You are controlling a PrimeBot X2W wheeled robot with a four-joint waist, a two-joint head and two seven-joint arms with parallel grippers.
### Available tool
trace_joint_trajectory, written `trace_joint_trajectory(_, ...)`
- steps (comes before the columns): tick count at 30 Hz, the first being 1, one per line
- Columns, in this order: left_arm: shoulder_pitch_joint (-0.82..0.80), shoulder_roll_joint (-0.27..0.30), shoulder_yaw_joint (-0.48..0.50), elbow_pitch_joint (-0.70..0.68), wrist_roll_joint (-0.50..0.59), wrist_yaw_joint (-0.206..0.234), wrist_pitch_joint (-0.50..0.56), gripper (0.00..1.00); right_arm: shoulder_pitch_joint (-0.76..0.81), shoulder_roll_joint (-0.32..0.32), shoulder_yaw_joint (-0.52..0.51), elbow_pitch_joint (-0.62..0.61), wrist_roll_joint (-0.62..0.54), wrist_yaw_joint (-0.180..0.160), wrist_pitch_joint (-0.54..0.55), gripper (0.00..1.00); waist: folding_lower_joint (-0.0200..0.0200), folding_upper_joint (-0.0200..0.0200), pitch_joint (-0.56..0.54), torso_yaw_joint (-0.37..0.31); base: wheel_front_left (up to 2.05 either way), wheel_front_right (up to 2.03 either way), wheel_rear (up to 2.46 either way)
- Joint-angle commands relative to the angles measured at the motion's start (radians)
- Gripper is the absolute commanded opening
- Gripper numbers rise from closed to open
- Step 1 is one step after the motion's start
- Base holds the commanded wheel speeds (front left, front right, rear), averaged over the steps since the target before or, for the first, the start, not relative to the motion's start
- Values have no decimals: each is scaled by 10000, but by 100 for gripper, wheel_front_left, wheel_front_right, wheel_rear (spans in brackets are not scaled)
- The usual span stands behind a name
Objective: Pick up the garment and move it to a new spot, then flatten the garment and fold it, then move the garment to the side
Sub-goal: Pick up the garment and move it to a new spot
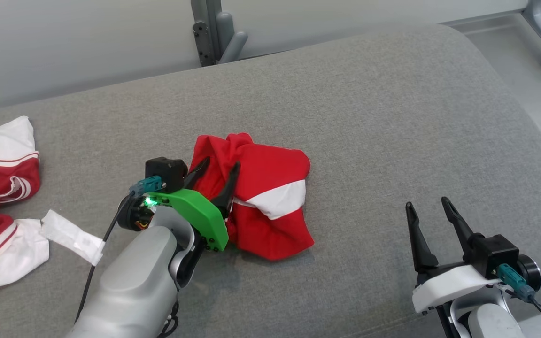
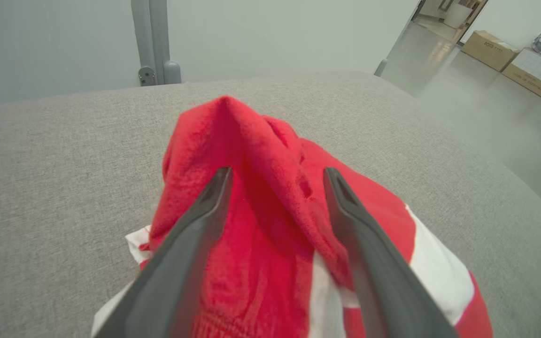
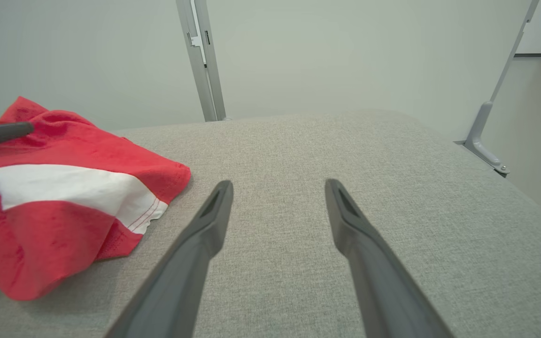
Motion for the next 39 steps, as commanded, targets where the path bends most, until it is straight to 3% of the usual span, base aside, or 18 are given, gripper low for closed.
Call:
trace_joint_trajectory(1, 154, 107, 17, -39, 22, -21, -132, 100, 83, -23, -75, -102, -115, -6, -33, 100, 0, 7, -154, 257, 0, 0, 0)
trace_joint_trajectory(9, 1502, 787, 338, -1202, 519, 756, -662, 100, 334, -20, -372, -483, -737, -6, -33, 100, 0, 7, -776, 1099, 0, 0, 0)
trace_joint_trajectory(14, 3091, 1555, 1439, -3150, 1321, 1315, -684, 100, 528, -23, -676, -726, -1210, -6, -33, 100, 0, 7, -1062, 1880, 0, 0, 0)
trace_joint_trajectory(22, 5811, 1920, 3583, -5294, 2586, 1653, -687, 100, 833, -21, -1005, -739, -1441, -6, -32, 100, 0, 7, -1234, 2537, 0, 0, 0)
trace_joint_trajectory(29, 7442, 1646, 4993, -6496, 3887, 1389, -678, 100, 1078, -24, -1167, -672, -1628, -6, -32, 100, 0, 7, -1281, 2760, 0, 0, 0)
trace_joint_trajectory(39, 8322, 447, 6956, -7107, 5077, 235, -679, 100, 1369, -23, -1229, -528, -1721, -7, -32, 100, 0, 7, -1454, 2597, 0, 0, 0)
